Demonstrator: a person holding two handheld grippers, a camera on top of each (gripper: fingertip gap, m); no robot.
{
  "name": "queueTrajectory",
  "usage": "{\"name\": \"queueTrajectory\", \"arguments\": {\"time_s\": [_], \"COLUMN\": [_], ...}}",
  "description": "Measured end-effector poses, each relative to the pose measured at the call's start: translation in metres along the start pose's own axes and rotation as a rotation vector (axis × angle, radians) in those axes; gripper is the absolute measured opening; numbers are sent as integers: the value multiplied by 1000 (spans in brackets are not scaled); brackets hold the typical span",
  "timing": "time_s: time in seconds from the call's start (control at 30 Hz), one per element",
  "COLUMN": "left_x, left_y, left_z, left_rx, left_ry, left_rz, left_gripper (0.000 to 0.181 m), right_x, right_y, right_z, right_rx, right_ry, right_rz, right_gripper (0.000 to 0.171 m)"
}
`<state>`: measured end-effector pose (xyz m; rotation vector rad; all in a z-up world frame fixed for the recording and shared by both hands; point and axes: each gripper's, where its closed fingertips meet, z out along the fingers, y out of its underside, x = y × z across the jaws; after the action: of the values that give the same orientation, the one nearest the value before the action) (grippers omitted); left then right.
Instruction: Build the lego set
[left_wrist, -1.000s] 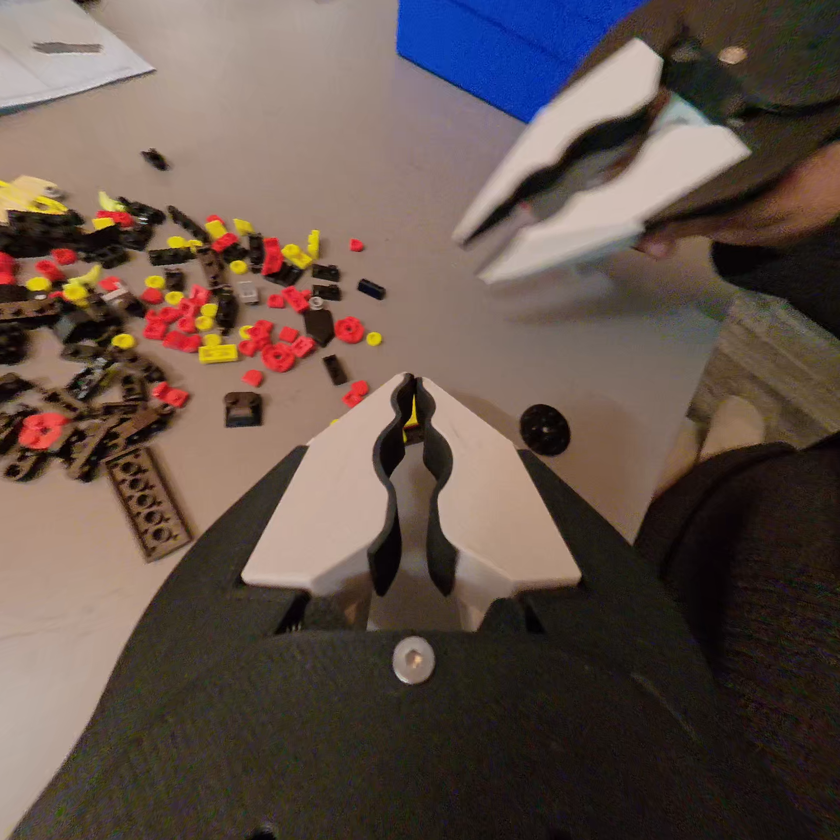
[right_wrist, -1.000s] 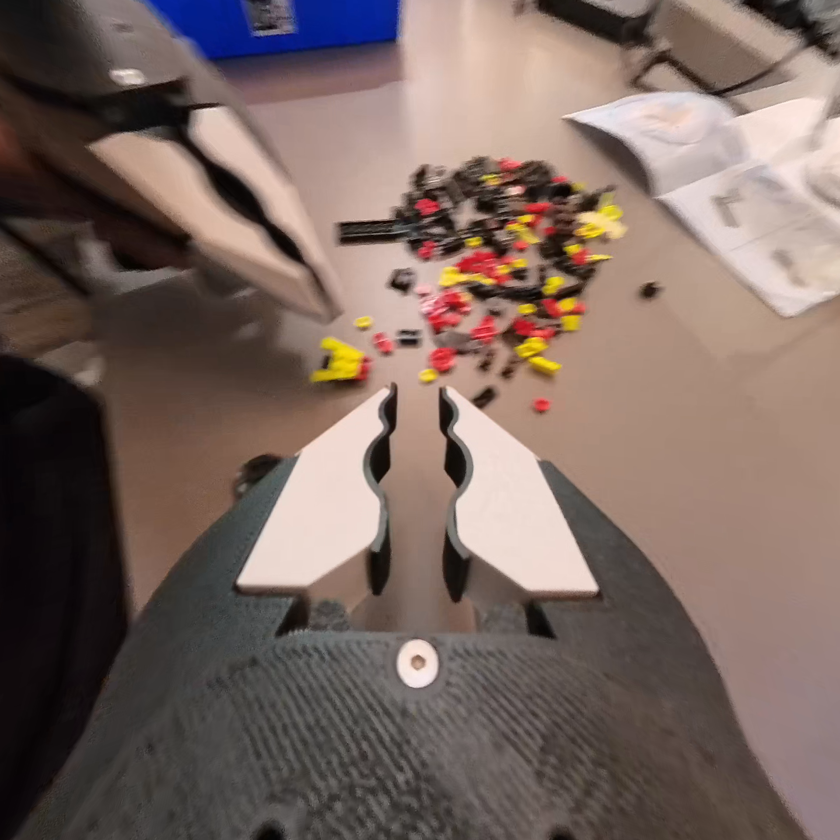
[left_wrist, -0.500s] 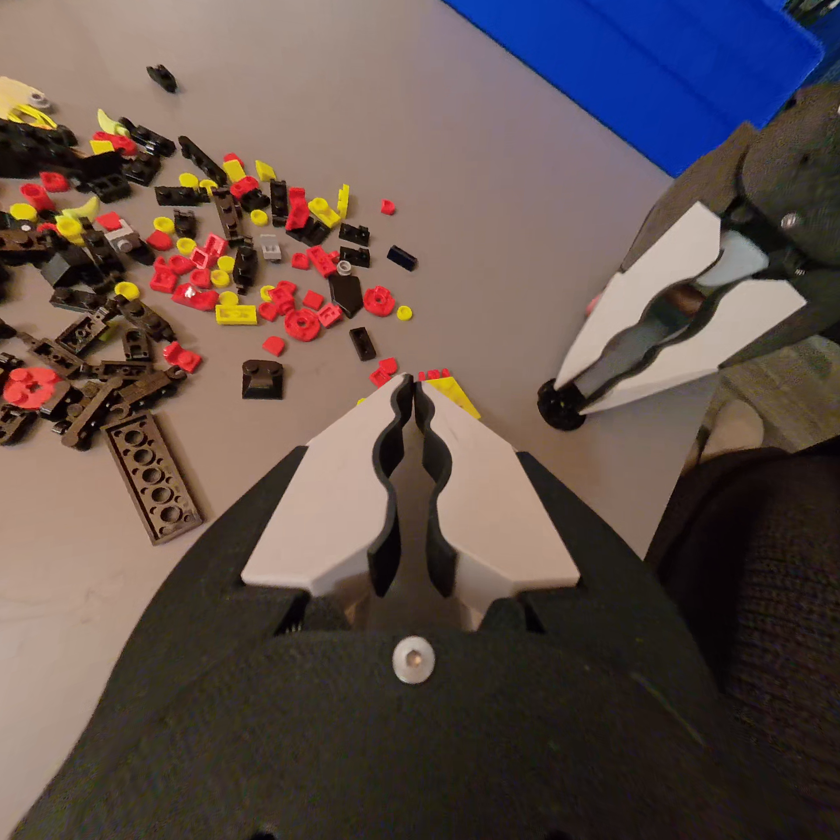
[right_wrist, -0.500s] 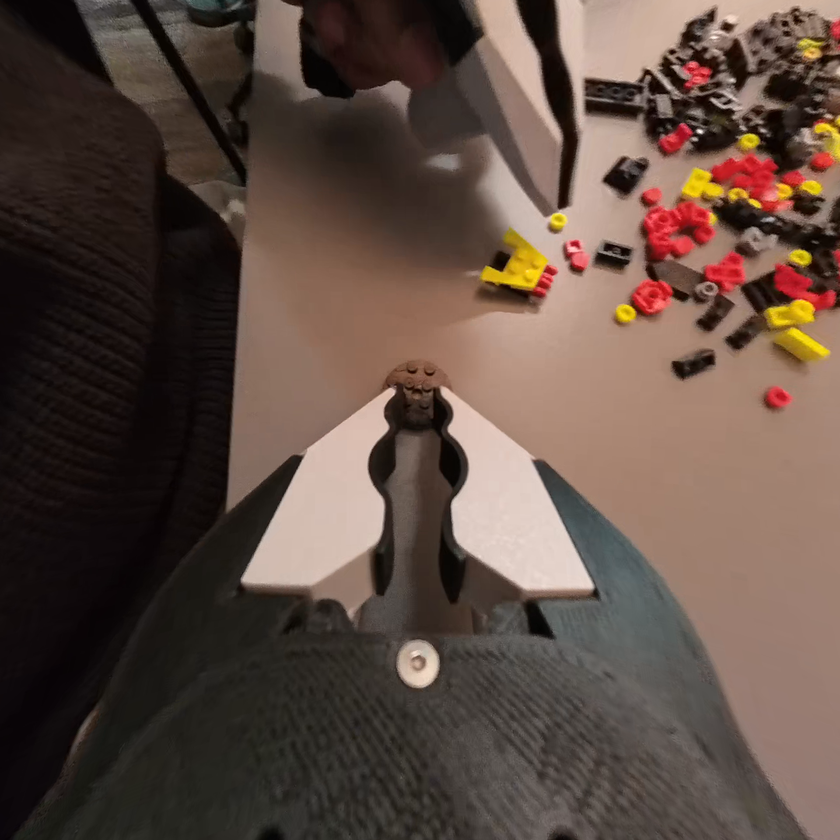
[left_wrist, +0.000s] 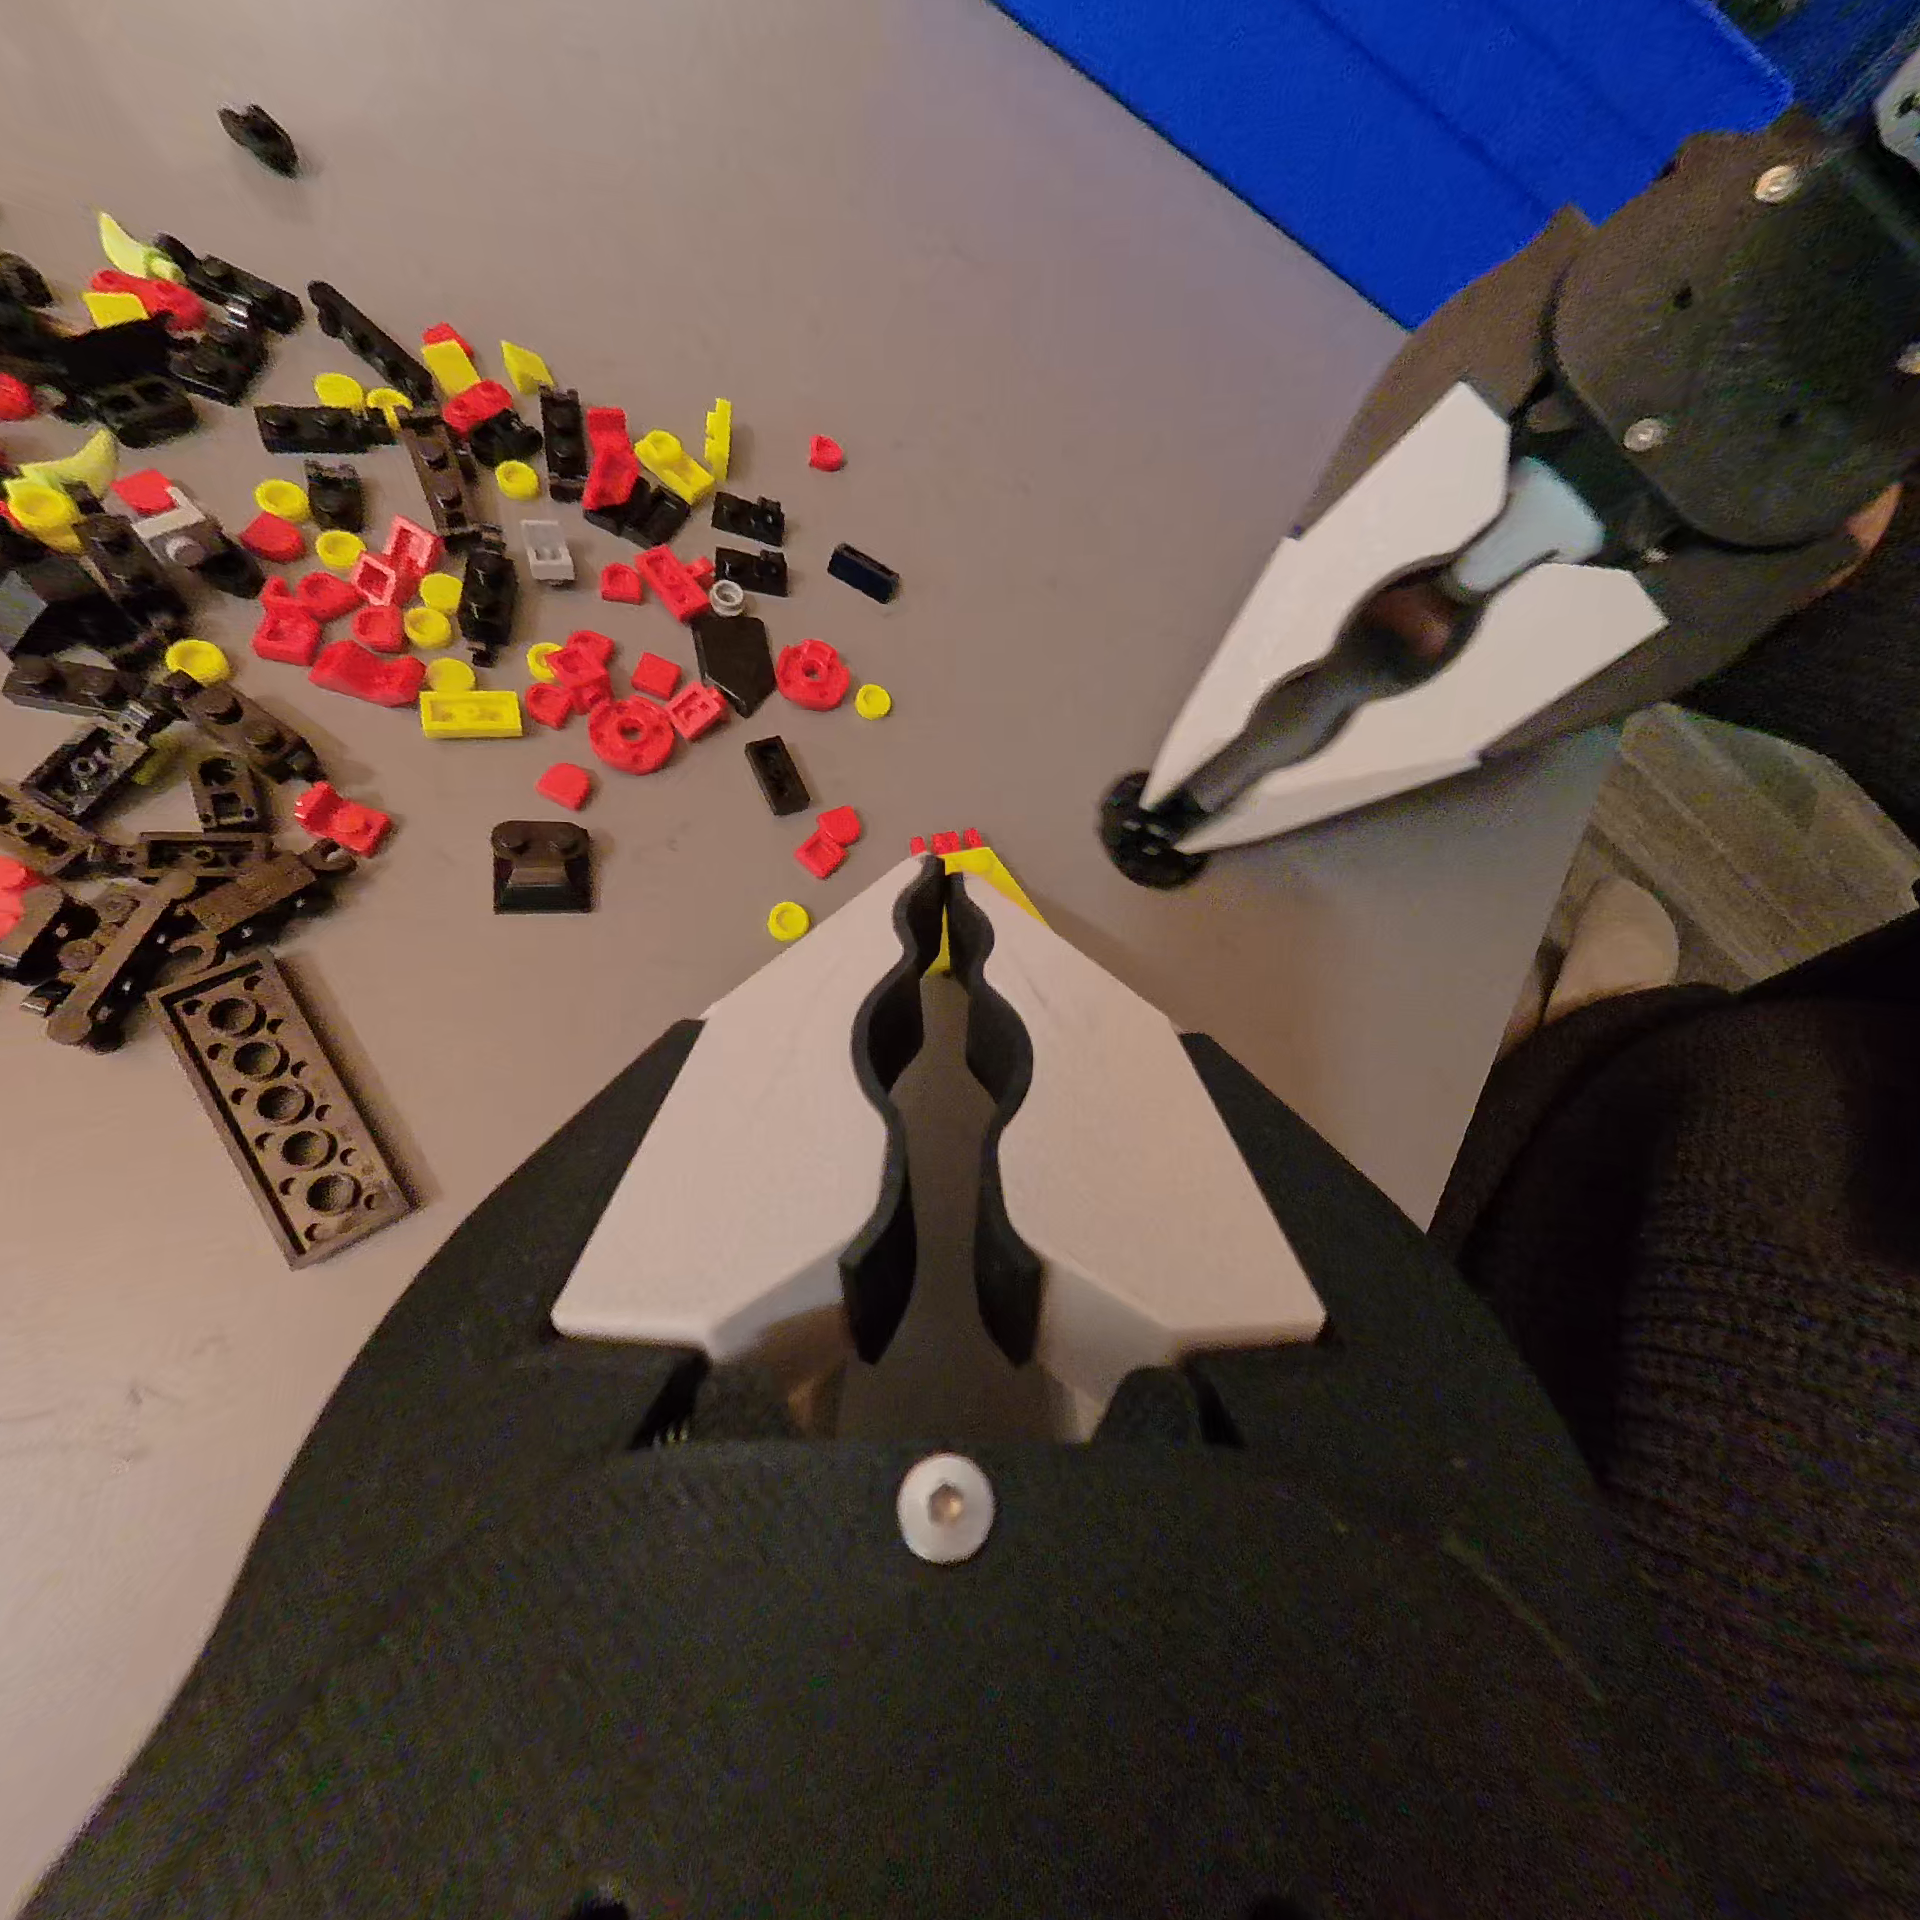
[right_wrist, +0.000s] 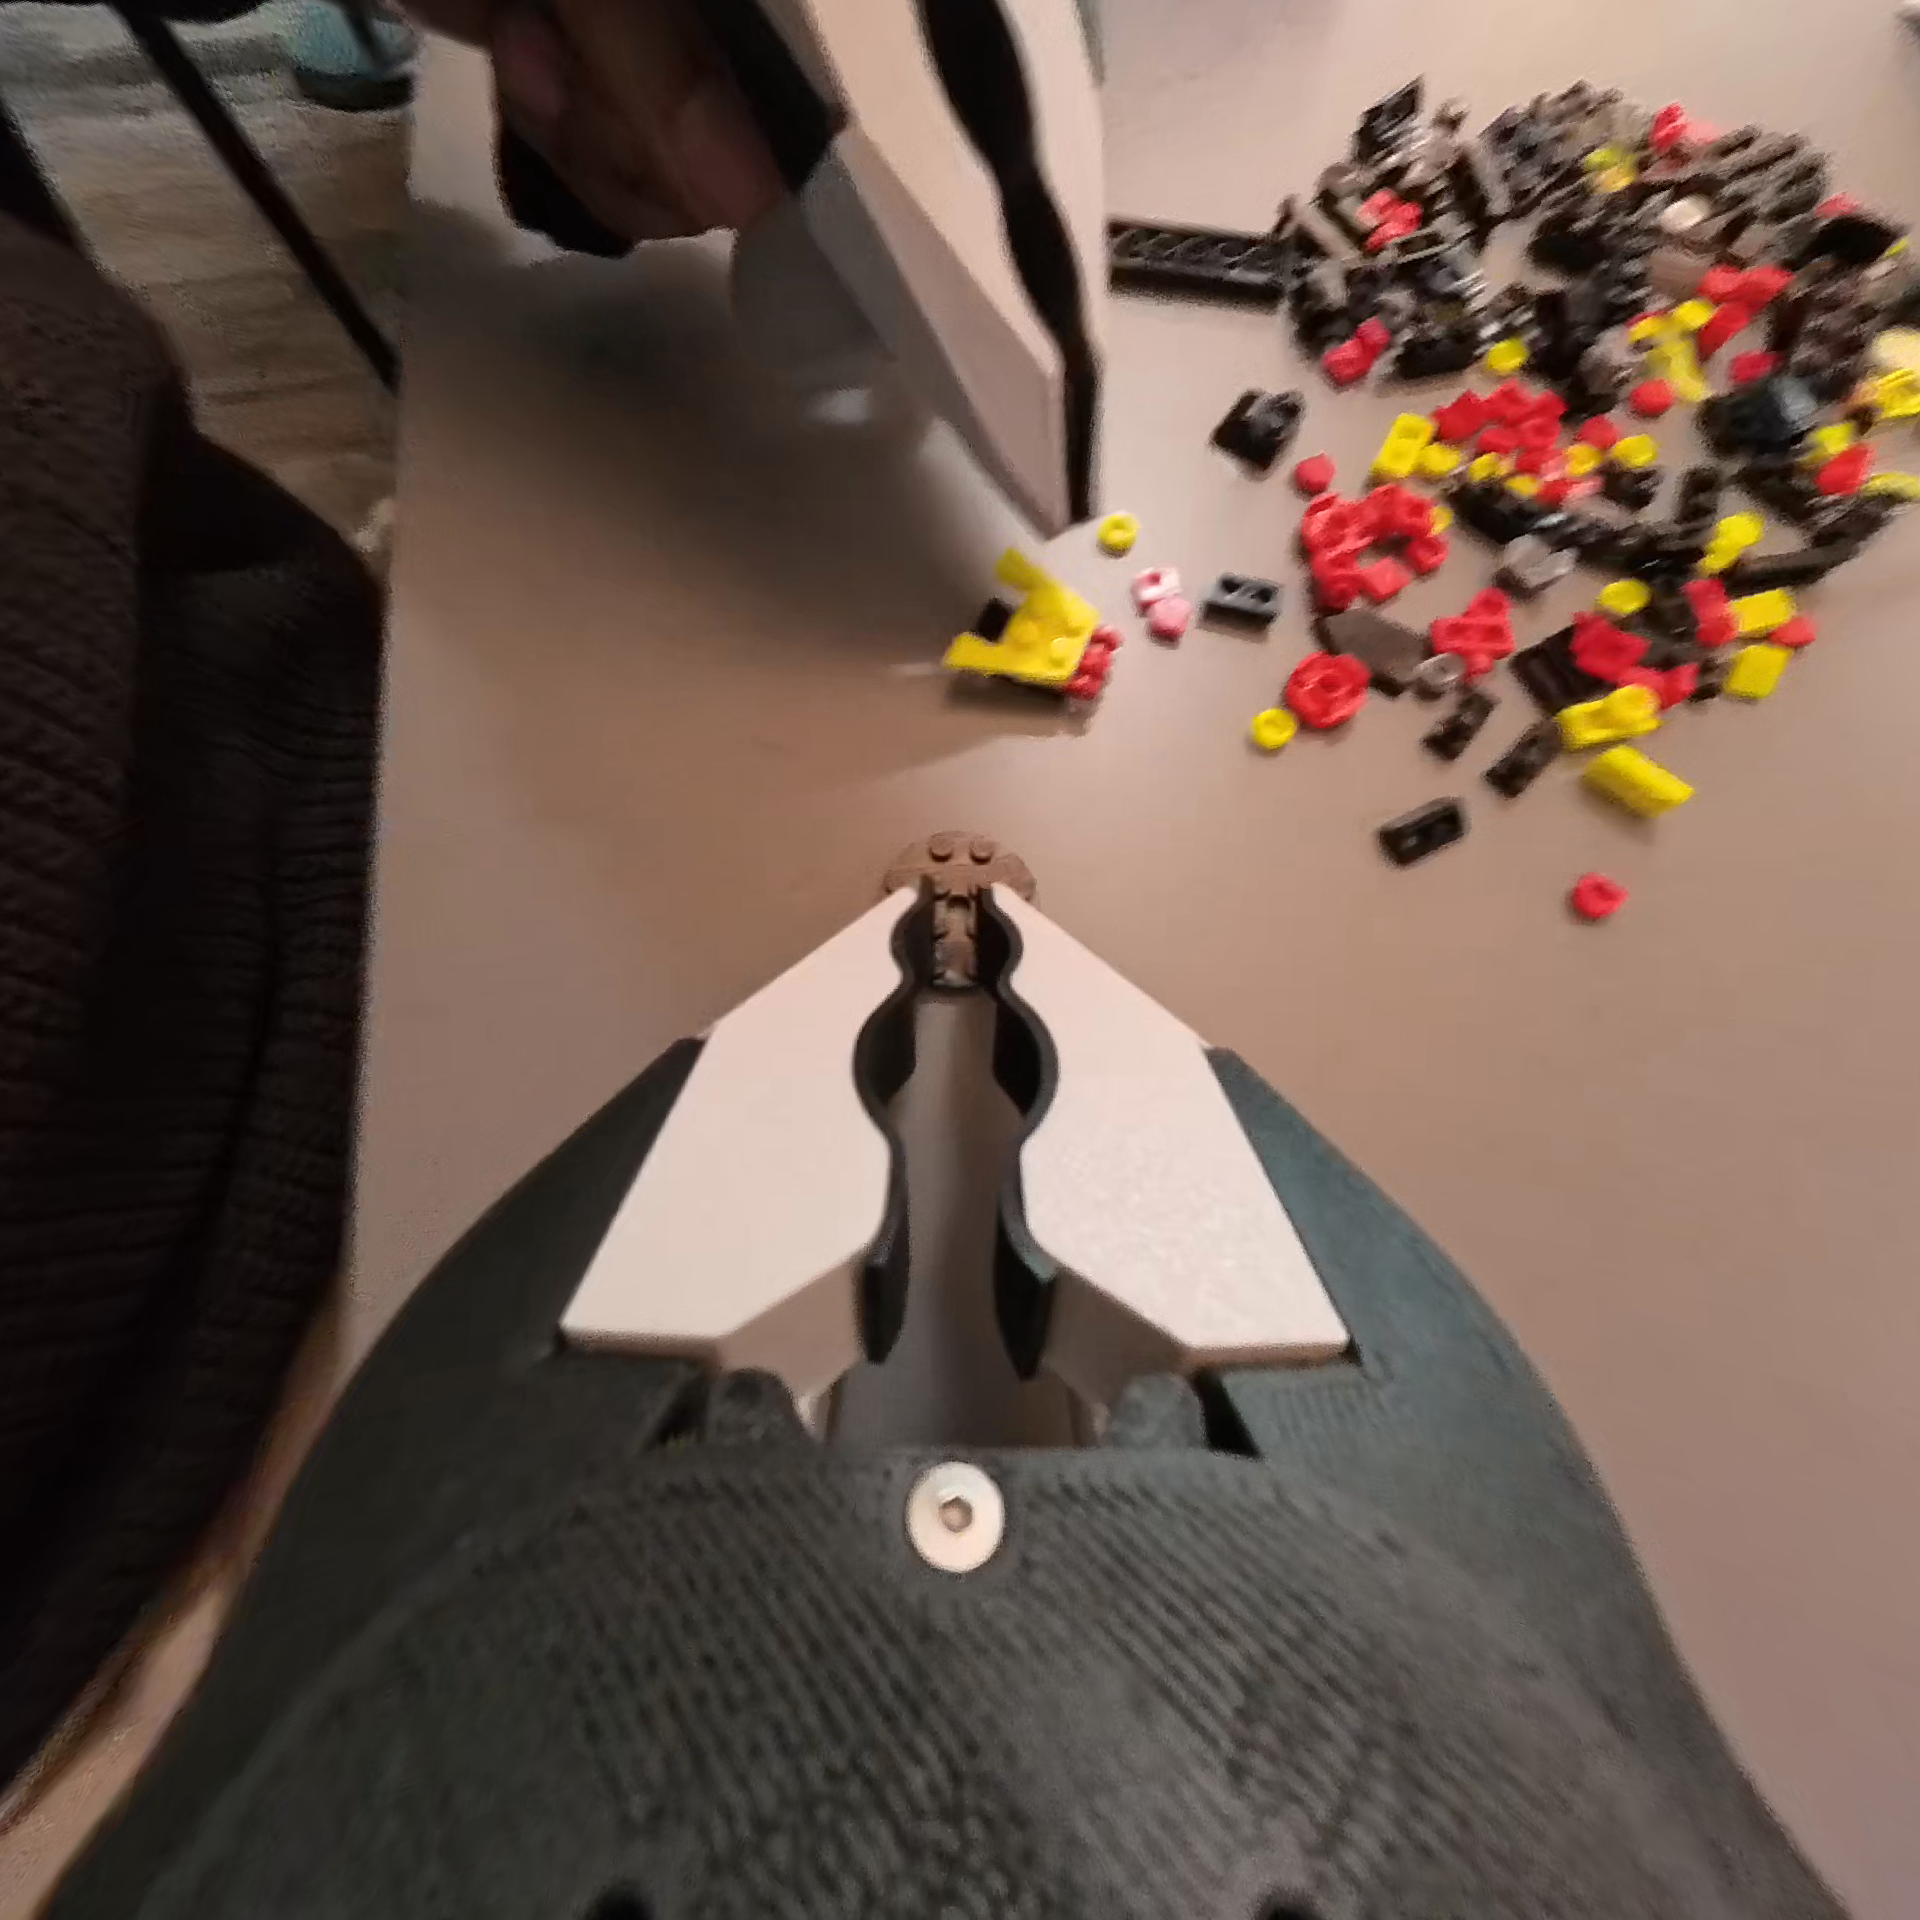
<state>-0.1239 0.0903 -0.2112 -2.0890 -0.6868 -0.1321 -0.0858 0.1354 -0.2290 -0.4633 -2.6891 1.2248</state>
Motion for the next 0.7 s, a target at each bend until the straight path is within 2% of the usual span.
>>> {"name": "queueTrajectory", "arguments": {"time_s": [0.03, 0.17, 0.3, 0.5, 0.7], "left_x": [0, 5, -1, -22, -70], "left_y": [-1, -5, -4, -11, -16], "left_z": [0, -1, -2, -14, -37], "left_rx": [8, 31, 22, 62, 101], "left_ry": [2, 15, -32, -119, -255], "left_rz": [-4, 8, 43, 53, 22], "left_gripper": [0, 0, 0, 0, 0], "right_x": [13, 86, 110, 91, 54], "right_y": [-4, -30, -44, -54, -55], "right_z": [5, 34, 47, 14, 19], "right_rx": [5, -27, 18, 98, 80], "right_ry": [43, 245, 237, 213, 87], "right_rz": [-24, -90, -5, -44, -66], "right_gripper": [4, 2, 15, 20, 18]}}
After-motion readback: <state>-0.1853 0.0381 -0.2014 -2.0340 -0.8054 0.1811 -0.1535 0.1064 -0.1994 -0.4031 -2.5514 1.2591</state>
